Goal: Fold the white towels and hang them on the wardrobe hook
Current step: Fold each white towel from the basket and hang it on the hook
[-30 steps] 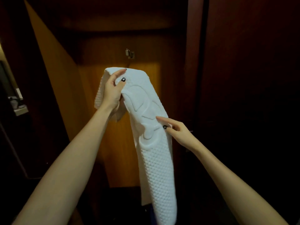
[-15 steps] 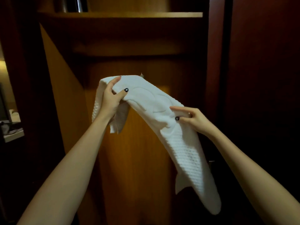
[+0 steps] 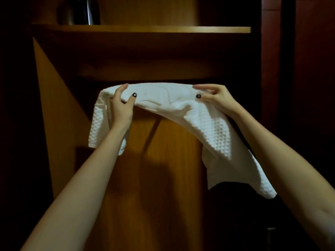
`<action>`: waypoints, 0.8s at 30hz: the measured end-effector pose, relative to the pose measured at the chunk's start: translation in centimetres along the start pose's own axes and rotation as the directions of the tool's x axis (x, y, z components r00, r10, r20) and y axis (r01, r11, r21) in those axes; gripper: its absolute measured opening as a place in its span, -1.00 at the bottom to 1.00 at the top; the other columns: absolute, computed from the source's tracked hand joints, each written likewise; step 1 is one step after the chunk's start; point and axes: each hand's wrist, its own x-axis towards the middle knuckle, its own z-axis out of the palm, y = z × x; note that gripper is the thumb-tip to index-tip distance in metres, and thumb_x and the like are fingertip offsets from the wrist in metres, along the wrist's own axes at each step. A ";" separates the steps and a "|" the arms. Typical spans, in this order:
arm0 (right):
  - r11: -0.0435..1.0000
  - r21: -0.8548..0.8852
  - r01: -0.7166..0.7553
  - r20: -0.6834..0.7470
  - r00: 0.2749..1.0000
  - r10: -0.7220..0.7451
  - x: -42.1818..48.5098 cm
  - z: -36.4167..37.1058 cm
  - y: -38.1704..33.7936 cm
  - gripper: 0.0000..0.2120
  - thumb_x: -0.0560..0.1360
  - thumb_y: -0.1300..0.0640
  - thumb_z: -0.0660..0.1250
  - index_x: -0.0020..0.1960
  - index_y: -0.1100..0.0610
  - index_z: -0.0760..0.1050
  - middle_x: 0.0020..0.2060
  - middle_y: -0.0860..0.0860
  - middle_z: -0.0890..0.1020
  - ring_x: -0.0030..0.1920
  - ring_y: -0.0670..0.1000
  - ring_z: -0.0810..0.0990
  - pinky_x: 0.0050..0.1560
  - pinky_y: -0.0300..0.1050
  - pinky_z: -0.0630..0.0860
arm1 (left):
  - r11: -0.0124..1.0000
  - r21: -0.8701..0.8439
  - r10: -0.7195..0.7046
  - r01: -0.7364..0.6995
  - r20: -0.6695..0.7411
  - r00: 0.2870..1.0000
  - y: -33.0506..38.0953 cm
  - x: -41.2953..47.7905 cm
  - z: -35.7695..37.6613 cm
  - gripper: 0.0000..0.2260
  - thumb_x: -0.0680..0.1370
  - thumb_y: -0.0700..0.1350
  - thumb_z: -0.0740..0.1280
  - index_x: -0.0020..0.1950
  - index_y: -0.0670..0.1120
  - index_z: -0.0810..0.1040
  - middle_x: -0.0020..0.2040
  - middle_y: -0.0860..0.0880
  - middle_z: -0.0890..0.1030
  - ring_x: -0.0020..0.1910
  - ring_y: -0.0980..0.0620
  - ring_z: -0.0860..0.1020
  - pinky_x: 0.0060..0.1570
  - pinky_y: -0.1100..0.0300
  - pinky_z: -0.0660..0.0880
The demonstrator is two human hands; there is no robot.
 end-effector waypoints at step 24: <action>0.968 -0.013 -0.249 0.209 0.946 0.246 18.9 4.8 19.5 -0.72 0.54 0.22 0.35 0.25 0.11 0.54 0.15 0.18 0.62 0.10 0.13 0.64 0.14 0.03 0.58 | 0.986 0.158 -0.058 0.048 0.059 0.997 -17.7 6.3 5.0 -0.74 0.62 -0.03 0.24 0.27 0.23 0.45 0.10 -0.10 0.59 -0.11 0.19 0.62 -0.20 0.26 0.57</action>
